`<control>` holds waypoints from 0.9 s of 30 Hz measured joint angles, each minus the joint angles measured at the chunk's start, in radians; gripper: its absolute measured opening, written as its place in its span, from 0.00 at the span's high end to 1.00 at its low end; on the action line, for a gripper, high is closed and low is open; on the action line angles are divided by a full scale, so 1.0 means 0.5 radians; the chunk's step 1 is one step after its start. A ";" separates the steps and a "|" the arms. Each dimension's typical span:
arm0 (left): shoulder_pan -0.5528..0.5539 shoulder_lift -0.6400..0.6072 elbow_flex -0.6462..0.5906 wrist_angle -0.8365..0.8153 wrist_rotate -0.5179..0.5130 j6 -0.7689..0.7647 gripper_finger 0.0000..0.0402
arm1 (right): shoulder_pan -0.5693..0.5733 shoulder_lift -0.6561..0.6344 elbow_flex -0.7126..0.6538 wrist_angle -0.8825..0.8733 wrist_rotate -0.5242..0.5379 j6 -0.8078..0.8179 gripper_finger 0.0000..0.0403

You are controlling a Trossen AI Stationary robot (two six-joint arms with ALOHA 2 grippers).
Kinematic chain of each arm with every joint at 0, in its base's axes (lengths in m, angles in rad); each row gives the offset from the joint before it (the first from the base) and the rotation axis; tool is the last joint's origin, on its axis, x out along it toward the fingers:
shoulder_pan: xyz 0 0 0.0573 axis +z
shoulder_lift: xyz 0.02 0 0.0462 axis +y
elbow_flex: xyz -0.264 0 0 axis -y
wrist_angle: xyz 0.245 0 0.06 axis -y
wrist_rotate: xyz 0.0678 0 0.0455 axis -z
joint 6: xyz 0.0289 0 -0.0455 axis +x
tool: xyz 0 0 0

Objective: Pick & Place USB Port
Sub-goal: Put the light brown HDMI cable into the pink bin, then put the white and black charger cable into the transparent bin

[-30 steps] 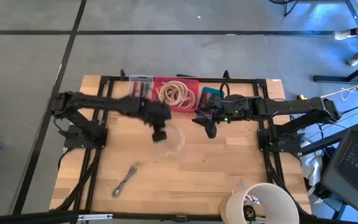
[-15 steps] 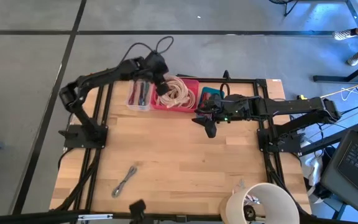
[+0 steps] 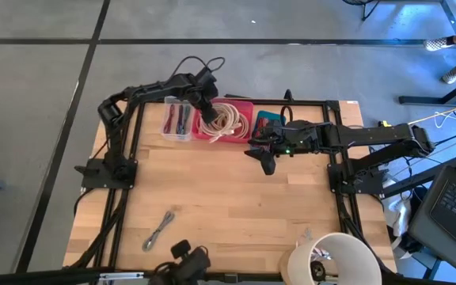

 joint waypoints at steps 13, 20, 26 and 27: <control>0.135 0.097 0.000 0.087 0.076 -0.110 0.92 | 0.000 0.000 0.000 -0.005 0.000 0.000 0.45; 0.120 0.101 0.065 -0.024 0.028 -0.161 0.62 | 0.000 0.000 0.000 -0.005 0.000 0.000 0.45; 0.088 0.098 0.378 -0.356 0.022 -0.104 0.42 | 0.000 0.000 0.000 -0.005 0.000 -0.007 0.45; 0.081 0.091 0.440 -0.417 0.023 -0.106 0.40 | 0.000 0.000 0.000 -0.005 0.000 -0.008 0.45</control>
